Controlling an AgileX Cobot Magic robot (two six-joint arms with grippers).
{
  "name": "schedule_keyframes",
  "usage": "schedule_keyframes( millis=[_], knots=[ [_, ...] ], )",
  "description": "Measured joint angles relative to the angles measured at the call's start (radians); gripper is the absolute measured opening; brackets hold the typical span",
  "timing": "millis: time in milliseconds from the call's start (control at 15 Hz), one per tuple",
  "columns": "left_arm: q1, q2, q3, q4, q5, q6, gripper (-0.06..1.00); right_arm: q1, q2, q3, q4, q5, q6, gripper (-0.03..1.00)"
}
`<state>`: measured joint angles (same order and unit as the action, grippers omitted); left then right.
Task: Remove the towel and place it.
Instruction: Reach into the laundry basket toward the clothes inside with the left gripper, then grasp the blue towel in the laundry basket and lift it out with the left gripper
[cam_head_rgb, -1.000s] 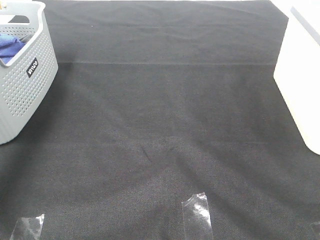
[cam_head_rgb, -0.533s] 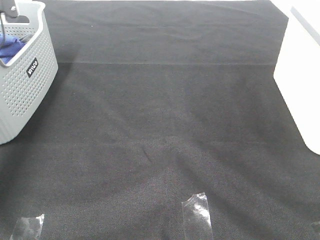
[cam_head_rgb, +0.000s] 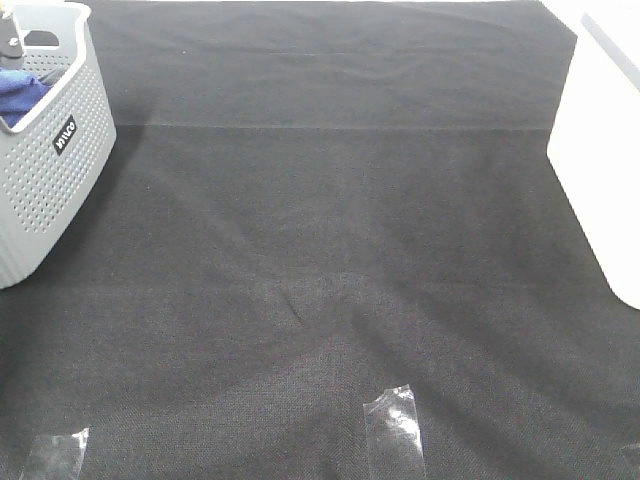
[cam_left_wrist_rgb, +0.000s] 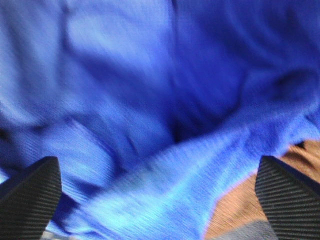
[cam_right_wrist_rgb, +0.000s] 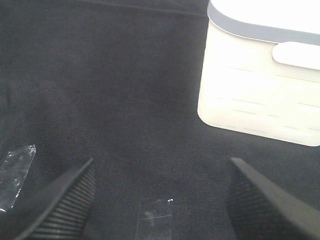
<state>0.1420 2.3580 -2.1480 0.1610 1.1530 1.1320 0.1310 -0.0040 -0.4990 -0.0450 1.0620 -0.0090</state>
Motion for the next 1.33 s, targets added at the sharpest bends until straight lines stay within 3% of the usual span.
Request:
schedule_keyframes(
  millis=[133,267,600,933,1000,1133,1333],
  knots=[
    [0.015,0.001,0.0,-0.034,0.032,0.0,0.98,0.0,0.0,0.0,0.0,0.0,0.0,0.69],
    [0.018,0.001,0.0,-0.063,0.053,0.0,0.91,0.0,0.0,0.0,0.0,0.0,0.0,0.69],
    [0.018,0.001,0.0,-0.068,0.054,-0.008,0.37,0.0,0.0,0.0,0.0,0.0,0.0,0.69],
    [0.018,0.0,0.0,-0.066,0.055,-0.011,0.31,0.0,0.0,0.0,0.0,0.0,0.0,0.69],
    [0.019,0.0,0.0,-0.053,0.055,-0.011,0.26,0.0,0.0,0.0,0.0,0.0,0.0,0.69],
    [0.019,-0.007,0.0,-0.012,0.056,-0.012,0.04,0.0,0.0,0.0,0.0,0.0,0.0,0.69],
    [0.019,-0.063,-0.002,0.008,0.057,-0.07,0.0,0.0,0.0,0.0,0.0,0.0,0.0,0.69]
  ],
)
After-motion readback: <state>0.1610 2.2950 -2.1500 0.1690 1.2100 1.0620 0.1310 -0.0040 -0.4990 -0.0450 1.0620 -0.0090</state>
